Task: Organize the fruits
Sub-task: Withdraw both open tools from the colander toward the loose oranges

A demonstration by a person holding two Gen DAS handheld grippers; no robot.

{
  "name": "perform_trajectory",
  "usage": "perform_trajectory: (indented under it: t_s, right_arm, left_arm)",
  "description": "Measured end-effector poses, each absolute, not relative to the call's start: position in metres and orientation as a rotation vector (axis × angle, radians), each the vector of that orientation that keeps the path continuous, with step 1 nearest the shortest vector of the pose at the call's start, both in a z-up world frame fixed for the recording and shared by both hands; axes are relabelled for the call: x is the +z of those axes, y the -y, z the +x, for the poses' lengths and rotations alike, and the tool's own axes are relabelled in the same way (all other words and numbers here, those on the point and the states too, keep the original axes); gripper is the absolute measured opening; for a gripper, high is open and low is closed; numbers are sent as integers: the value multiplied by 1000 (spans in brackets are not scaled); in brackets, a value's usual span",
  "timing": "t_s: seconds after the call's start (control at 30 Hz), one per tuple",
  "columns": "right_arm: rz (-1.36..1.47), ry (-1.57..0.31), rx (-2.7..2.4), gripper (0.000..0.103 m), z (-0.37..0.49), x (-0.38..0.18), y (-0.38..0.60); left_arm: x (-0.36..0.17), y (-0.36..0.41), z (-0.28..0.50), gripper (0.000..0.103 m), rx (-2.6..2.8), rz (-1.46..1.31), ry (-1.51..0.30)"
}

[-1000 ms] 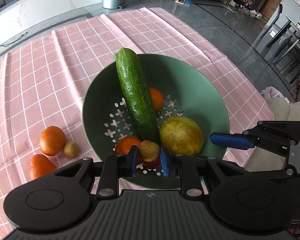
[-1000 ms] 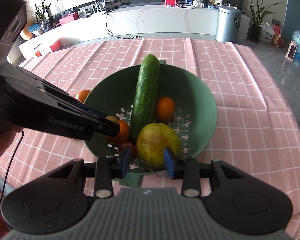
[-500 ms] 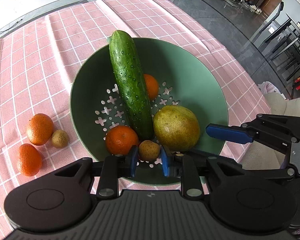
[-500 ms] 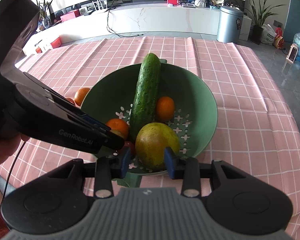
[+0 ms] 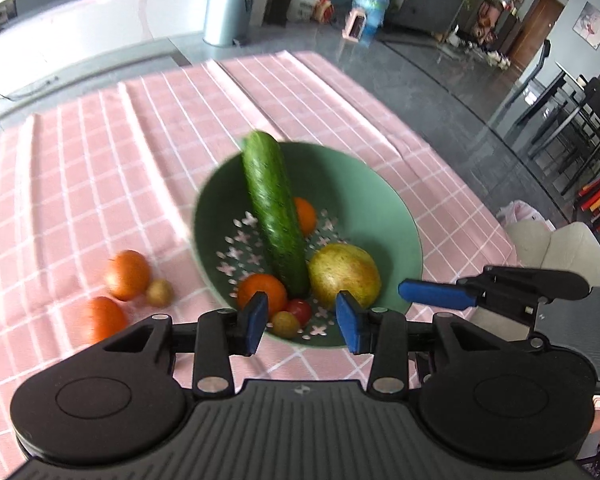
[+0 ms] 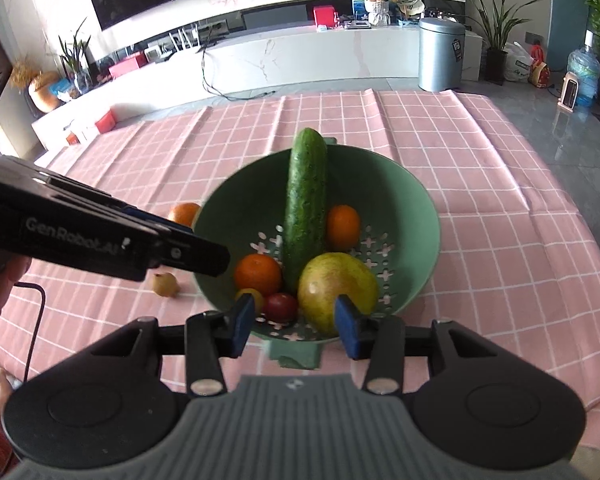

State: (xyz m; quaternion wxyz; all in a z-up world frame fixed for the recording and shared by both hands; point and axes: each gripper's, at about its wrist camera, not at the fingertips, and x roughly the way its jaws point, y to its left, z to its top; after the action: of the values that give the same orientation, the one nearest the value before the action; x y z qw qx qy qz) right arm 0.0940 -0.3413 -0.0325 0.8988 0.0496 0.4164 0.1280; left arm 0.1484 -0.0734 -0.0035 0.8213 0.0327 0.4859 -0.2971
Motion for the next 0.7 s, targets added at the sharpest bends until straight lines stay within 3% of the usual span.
perform_trajectory:
  t_s: [0.53, 0.7]
  right_arm:
    - [35, -757, 457, 43, 78, -23, 257]
    - [-82, -734, 518, 35, 84, -29, 240]
  left_arm:
    - [-1, -18, 131, 49, -512, 90, -953]
    - [-16, -37, 132, 49, -506, 93, -953]
